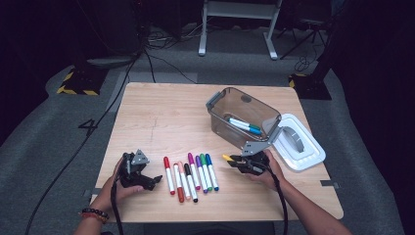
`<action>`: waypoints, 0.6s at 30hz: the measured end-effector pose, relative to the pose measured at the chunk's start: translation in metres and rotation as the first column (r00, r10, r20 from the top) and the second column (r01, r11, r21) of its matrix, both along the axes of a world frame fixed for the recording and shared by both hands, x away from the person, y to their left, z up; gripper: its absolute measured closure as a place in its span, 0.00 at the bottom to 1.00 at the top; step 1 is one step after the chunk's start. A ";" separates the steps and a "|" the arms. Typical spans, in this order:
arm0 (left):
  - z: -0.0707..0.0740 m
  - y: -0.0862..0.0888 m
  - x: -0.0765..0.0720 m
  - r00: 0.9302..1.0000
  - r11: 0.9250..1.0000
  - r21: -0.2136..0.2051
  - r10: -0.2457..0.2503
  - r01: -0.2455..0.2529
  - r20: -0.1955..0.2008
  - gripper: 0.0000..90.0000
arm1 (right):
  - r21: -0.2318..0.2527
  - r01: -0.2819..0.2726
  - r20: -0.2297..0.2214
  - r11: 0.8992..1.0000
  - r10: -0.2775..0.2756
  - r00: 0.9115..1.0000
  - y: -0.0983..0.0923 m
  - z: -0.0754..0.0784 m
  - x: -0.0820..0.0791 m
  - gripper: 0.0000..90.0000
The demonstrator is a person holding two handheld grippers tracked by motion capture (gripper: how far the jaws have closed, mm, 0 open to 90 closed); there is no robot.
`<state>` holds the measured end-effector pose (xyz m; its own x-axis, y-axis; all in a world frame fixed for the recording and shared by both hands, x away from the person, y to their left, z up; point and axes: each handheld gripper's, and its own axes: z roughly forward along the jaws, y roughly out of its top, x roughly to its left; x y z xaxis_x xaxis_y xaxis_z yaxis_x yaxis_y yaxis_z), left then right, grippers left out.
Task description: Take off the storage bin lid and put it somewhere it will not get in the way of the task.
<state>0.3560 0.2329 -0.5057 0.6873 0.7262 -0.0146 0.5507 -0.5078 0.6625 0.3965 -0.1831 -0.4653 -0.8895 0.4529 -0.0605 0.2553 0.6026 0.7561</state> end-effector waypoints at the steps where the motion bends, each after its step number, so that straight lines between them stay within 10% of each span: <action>1: 0.000 0.000 0.000 1.000 1.000 0.000 0.000 0.000 0.000 0.00 | 0.009 -0.004 0.009 1.000 0.003 1.000 -0.002 0.004 -0.002 0.83; 18: 0.000 0.000 0.000 1.000 1.000 0.000 -0.002 0.002 -0.002 0.00 | 0.166 -0.024 0.110 0.986 0.006 0.994 -0.022 0.079 -0.022 0.83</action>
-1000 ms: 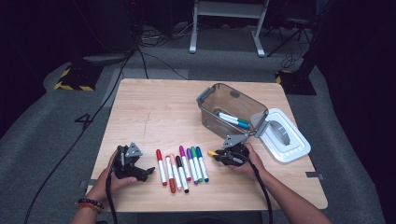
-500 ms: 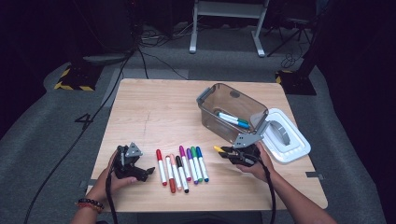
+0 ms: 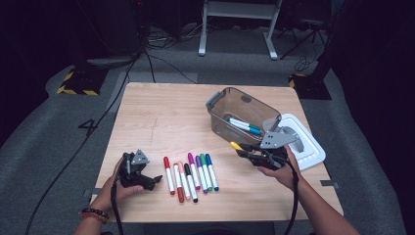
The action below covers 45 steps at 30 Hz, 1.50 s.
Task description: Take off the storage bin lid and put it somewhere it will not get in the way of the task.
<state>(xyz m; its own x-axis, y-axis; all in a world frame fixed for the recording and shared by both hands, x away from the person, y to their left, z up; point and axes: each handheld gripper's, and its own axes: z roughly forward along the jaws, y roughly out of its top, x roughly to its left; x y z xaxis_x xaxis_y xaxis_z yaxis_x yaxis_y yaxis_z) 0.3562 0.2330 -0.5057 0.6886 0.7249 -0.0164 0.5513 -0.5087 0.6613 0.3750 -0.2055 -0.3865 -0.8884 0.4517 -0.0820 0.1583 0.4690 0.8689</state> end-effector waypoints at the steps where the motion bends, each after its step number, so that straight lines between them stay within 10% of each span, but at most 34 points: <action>1: 0.000 0.000 0.000 1.000 1.000 0.000 0.000 0.000 0.001 0.00 | 0.008 0.001 0.002 1.000 -0.001 1.000 -0.001 0.004 0.000 0.83; 22: 0.000 0.000 0.001 1.000 1.000 -0.001 -0.003 0.003 -0.001 0.00 | 0.012 0.095 0.057 0.995 -0.096 0.994 -0.005 0.076 0.054 0.83; 45: 0.000 0.001 0.001 1.000 1.000 0.000 -0.014 0.014 0.000 0.00 | -0.144 0.135 -0.065 0.980 -0.145 0.987 0.019 0.044 0.132 0.83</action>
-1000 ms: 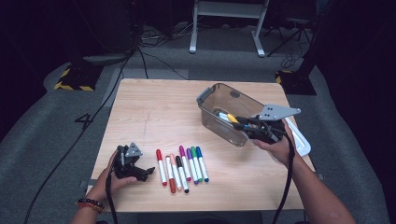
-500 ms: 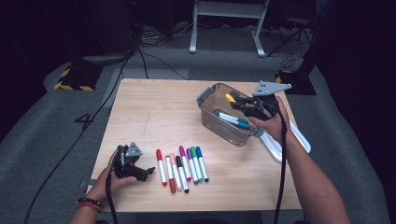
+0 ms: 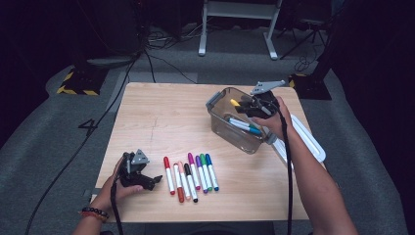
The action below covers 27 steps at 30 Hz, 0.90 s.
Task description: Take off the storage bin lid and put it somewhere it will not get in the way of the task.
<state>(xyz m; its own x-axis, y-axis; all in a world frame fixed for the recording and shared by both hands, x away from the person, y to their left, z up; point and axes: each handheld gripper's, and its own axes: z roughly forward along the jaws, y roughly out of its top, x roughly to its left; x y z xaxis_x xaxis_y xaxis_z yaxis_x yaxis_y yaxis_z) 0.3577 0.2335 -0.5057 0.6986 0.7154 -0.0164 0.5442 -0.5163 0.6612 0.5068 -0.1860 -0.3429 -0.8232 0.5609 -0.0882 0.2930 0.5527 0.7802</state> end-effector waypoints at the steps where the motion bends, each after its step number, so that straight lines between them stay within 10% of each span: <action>1: 0.000 0.000 0.000 1.000 1.000 0.000 -0.001 0.001 0.000 0.00 | -0.008 -0.003 -0.010 1.000 0.003 1.000 0.001 -0.003 0.003 0.83; 18: 0.000 0.000 0.001 1.000 1.000 -0.002 -0.002 0.002 -0.001 0.00 | -0.253 -0.046 -0.154 0.966 0.007 0.988 0.026 -0.043 0.024 0.83; 27: 0.000 -0.001 -0.001 1.000 1.000 0.001 0.007 -0.007 0.003 0.01 | -0.296 -0.064 -0.181 0.953 0.010 0.983 0.032 -0.046 0.021 0.75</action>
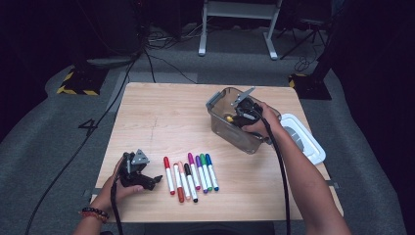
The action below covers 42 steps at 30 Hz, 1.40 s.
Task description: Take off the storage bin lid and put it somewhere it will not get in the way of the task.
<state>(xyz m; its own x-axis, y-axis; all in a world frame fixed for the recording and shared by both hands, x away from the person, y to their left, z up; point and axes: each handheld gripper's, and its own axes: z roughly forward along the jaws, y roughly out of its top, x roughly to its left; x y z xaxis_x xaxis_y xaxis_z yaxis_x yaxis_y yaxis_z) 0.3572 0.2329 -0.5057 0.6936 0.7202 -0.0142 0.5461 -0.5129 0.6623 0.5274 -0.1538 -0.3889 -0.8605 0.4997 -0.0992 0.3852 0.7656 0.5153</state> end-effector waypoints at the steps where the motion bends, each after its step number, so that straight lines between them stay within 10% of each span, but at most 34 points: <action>1: 0.000 0.000 0.000 1.000 1.000 0.000 0.000 0.000 0.000 0.00 | -0.002 0.003 0.010 1.000 -0.003 1.000 -0.001 0.000 0.000 0.73; 7: 0.000 0.000 0.000 1.000 1.000 -0.001 0.000 0.000 0.000 0.01 | 0.092 0.082 0.059 0.992 -0.087 0.994 -0.016 0.012 -0.003 0.58; 18: 0.000 0.000 -0.001 1.000 1.000 -0.001 0.007 -0.007 -0.001 0.00 | 0.333 0.054 0.198 0.941 -0.126 0.972 -0.054 0.050 -0.058 0.47; 31: 0.000 0.000 -0.001 1.000 1.000 -0.002 0.008 -0.008 -0.001 0.01 | 0.358 -0.037 0.234 0.933 -0.051 0.971 -0.069 0.032 -0.127 0.45; 42: 0.000 0.000 -0.001 1.000 1.000 -0.001 0.008 -0.008 -0.001 0.01 | 0.322 -0.115 0.200 0.940 0.052 0.978 -0.026 -0.025 -0.153 0.44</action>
<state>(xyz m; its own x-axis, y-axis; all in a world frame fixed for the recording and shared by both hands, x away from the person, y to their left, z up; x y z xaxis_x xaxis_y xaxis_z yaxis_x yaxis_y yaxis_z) 0.3564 0.2326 -0.5057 0.6875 0.7260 -0.0157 0.5511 -0.5075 0.6623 0.3744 -0.1801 -0.4137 -0.8826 0.4587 -0.1029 0.2002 0.5647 0.8006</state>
